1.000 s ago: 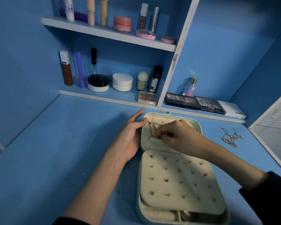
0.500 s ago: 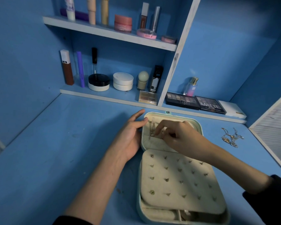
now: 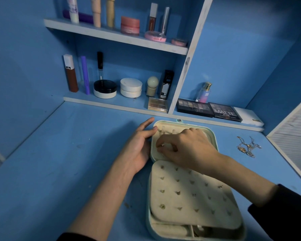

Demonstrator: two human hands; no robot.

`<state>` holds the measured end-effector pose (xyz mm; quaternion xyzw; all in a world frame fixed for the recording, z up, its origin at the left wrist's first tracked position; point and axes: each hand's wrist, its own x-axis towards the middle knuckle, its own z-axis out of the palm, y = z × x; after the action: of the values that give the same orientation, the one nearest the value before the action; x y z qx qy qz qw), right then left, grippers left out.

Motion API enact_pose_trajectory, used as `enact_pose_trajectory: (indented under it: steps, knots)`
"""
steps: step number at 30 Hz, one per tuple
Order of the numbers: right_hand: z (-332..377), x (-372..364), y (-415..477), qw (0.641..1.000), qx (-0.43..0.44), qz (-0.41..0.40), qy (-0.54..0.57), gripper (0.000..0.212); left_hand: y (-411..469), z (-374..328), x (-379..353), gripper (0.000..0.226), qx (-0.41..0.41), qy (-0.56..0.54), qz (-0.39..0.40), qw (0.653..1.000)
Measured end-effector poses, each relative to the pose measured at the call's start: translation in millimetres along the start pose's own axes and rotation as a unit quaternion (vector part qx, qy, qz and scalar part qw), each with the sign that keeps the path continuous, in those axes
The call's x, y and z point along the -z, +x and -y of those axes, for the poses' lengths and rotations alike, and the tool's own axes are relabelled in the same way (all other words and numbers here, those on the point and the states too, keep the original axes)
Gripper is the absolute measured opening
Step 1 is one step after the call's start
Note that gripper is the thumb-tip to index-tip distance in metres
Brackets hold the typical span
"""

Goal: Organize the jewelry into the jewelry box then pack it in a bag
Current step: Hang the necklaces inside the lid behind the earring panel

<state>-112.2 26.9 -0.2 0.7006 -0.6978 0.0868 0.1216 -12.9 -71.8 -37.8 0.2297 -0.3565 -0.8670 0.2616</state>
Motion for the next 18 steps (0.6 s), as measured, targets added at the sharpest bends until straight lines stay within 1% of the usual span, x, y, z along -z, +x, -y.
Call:
enact_pose_trajectory:
  steps: [2, 5, 8, 11, 14, 18]
  knots:
    - [1.6, -0.6, 1.1, 1.000, -0.008, -0.008, 0.004, 0.022, 0.4, 0.1, 0.3, 0.042, 0.000, -0.003, -0.001, 1.000]
    - [-1.6, 0.4, 1.7, 0.998, -0.050, 0.023, 0.026, 0.023, 1.1, 0.0, 0.5, 0.042, -0.001, -0.016, -0.001, 1.000]
    - [-5.4, 3.8, 0.7, 0.991, -0.100, 0.016, 0.090, 0.017, 1.6, 0.3, 0.0, 0.044, -0.007, -0.017, 0.003, 1.000]
    - [-7.9, 3.8, 1.3, 0.981, -0.142, 0.019, 0.133, 0.023, 0.9, 0.3, -0.4, 0.043, -0.010, -0.013, 0.004, 1.000]
    - [-6.9, 5.0, 1.3, 0.980, -0.145, 0.042, 0.132, 0.030, 0.9, 0.2, -0.4, 0.043, -0.008, -0.010, 0.005, 1.000]
    - [-4.8, 9.2, -0.5, 0.982, -0.118, 0.068, 0.129, 0.029, 1.1, 0.0, -0.6, 0.042, -0.009, -0.006, 0.004, 1.000]
